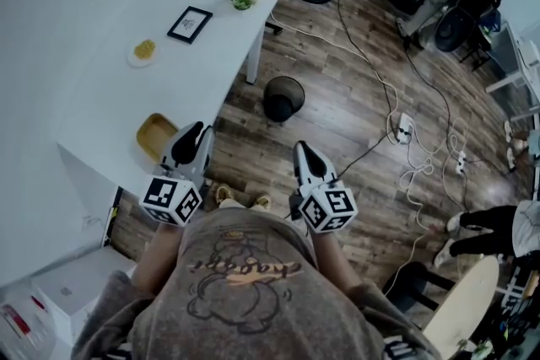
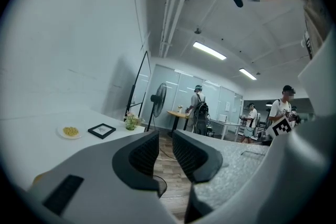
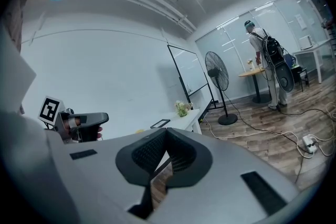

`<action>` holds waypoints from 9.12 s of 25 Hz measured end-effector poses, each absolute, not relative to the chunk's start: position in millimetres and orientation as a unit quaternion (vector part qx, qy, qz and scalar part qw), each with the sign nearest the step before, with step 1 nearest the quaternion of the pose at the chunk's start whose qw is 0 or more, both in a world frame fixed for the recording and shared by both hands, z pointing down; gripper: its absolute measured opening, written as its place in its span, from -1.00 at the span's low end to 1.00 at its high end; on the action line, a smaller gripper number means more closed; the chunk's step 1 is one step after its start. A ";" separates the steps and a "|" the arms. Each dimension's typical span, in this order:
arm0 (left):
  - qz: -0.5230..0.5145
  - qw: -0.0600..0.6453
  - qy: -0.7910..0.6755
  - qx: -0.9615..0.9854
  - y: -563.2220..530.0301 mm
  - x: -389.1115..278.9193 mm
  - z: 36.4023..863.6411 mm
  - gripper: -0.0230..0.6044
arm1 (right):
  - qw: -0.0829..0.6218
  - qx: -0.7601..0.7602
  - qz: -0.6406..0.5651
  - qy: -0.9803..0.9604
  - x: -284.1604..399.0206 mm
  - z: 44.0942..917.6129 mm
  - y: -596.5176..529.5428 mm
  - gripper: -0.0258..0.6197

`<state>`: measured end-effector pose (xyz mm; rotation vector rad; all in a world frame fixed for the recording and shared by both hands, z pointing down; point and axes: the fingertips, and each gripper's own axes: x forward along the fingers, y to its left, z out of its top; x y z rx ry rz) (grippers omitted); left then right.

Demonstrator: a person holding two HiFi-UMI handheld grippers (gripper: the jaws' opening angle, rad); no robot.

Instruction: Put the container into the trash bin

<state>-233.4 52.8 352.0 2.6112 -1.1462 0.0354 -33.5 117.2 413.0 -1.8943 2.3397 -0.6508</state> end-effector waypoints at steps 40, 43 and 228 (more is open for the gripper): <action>0.042 0.214 -0.596 0.773 33.5 -428.6 423.9 -0.13 | -0.014 -0.477 -0.240 0.846 -174.1 434.8 34.2 -0.92; 0.044 0.238 -0.599 0.763 31.6 -436.9 444.4 -0.13 | -0.017 -0.483 -0.243 0.841 -171.2 438.6 35.6 -0.92; 0.086 0.332 -0.347 0.873 -276.0 50.5 447.2 -0.85 | 0.031 -0.695 -0.243 0.676 211.9 460.3 -144.8 -0.92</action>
